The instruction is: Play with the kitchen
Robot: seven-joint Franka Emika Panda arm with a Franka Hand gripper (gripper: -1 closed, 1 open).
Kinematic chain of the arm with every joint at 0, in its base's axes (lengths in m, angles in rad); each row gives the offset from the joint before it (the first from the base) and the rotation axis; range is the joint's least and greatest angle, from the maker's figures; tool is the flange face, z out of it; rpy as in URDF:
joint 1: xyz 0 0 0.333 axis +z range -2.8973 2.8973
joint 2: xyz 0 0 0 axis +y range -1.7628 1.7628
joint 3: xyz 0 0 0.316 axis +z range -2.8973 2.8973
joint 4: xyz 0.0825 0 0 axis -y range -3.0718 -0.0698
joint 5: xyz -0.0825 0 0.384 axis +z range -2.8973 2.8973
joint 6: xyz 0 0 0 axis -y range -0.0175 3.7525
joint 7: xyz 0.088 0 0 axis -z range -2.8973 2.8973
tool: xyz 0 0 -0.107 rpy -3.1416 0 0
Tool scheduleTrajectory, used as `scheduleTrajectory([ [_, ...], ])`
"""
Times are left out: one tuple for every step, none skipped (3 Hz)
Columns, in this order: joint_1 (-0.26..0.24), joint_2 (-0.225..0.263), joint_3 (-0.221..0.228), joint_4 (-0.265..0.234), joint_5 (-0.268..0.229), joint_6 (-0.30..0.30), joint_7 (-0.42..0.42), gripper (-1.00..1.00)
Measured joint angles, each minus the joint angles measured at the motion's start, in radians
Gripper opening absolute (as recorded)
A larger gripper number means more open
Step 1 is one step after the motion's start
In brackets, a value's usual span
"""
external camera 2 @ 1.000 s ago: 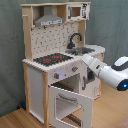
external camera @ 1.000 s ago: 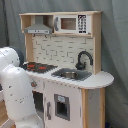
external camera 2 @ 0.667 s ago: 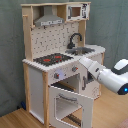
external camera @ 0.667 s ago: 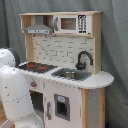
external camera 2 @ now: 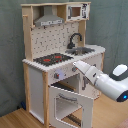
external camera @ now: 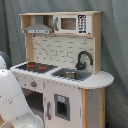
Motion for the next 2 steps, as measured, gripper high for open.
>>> scheduleTrajectory([
  [-0.008, -0.069, -0.001, 0.078, -0.006, 0.033, -0.001, 1.00],
  [-0.022, -0.144, -0.001, 0.161, -0.006, 0.074, 0.004, 1.00],
])
